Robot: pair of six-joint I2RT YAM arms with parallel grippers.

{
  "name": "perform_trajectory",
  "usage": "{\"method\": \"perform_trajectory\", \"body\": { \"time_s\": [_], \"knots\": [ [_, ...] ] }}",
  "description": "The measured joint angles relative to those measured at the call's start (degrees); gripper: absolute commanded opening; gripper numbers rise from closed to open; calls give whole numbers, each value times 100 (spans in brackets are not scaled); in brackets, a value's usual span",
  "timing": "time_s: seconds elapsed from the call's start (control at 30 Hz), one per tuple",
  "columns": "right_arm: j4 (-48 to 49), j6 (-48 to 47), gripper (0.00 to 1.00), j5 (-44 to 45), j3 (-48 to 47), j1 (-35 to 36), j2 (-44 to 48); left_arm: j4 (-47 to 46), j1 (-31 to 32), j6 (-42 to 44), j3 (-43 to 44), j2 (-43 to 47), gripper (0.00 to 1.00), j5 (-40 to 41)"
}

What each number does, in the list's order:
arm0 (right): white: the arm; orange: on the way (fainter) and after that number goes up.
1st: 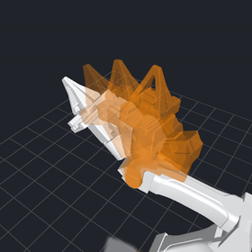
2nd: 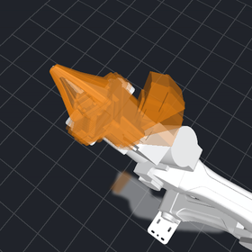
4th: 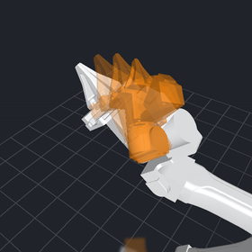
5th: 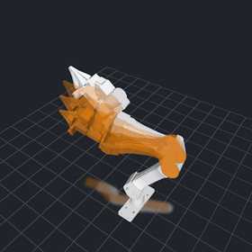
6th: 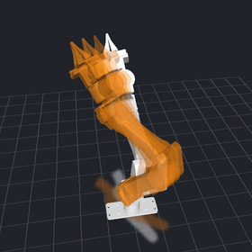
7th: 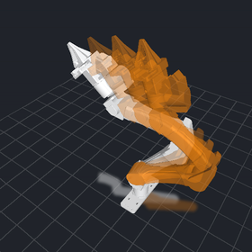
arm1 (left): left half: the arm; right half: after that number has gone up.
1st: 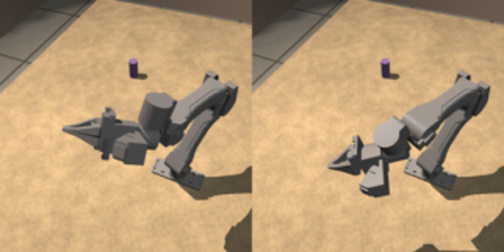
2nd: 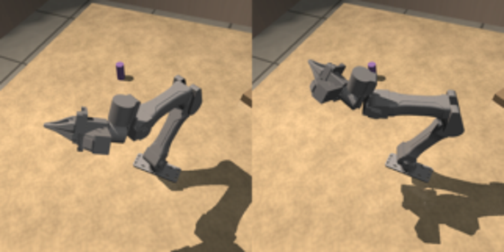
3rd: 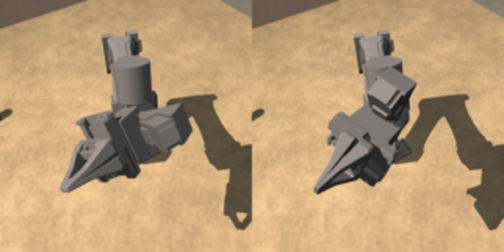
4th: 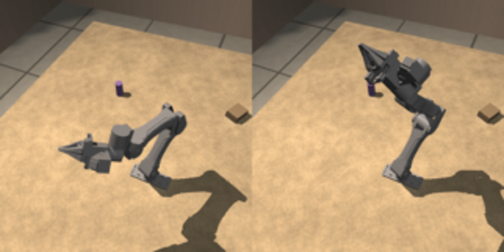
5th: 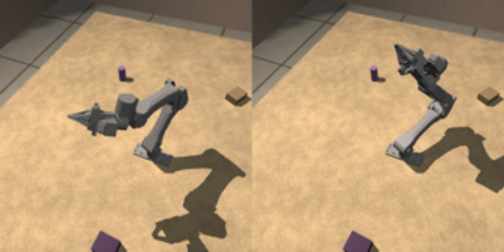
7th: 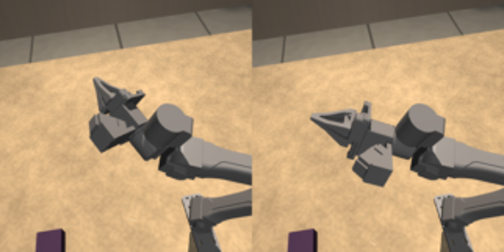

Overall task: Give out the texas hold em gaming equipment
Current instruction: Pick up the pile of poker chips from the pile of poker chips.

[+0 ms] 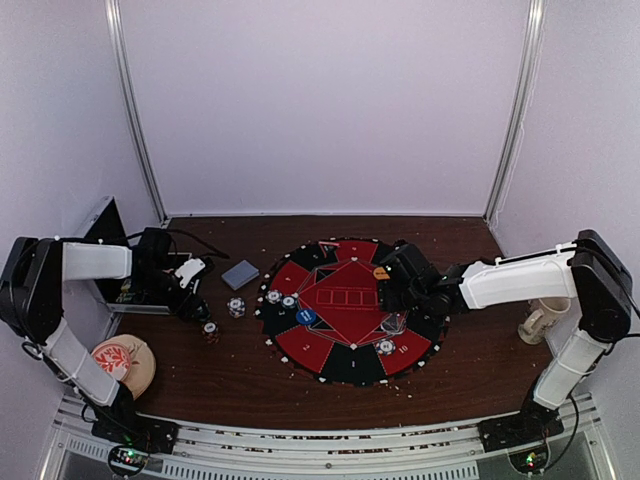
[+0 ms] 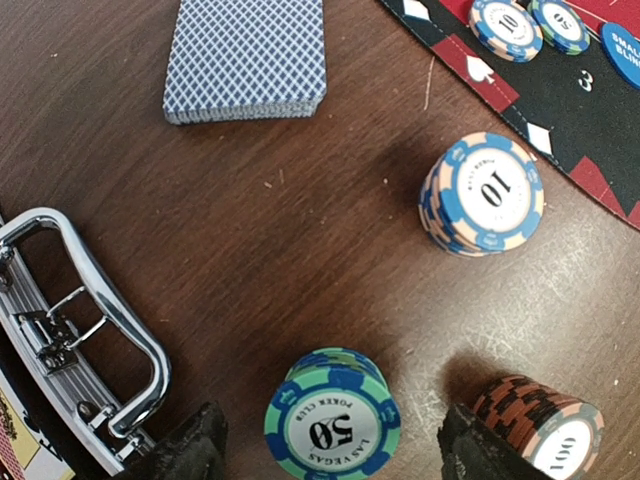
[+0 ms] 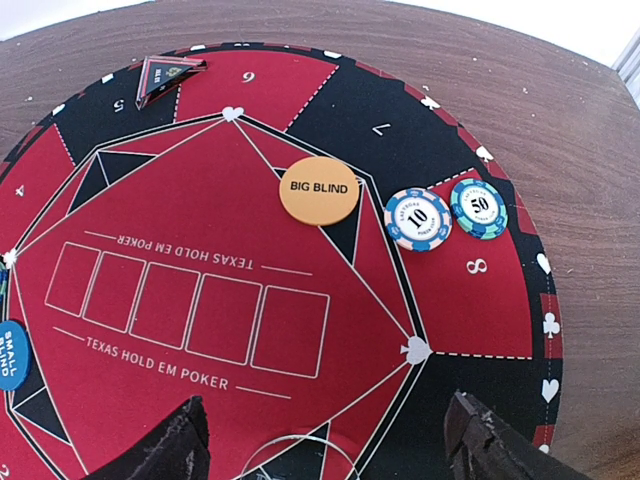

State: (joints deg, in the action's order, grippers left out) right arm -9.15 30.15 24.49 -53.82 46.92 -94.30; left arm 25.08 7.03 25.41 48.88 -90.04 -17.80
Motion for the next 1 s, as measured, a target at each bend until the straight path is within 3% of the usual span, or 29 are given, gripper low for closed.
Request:
{"method": "perform_trajectory", "body": {
  "time_s": [0.23, 0.7, 1.0],
  "knots": [
    [2, -11, 83, 2, 0, 0, -2, -92, -57, 2, 66, -199, 63, -20],
    [2, -28, 83, 2, 0, 0, 0, -107, -72, 4, 103, -229, 35, -68],
    [2, -37, 83, 17, 0, 2, -2, -90, -72, 0, 103, -35, 23, -59]
  ]
}}
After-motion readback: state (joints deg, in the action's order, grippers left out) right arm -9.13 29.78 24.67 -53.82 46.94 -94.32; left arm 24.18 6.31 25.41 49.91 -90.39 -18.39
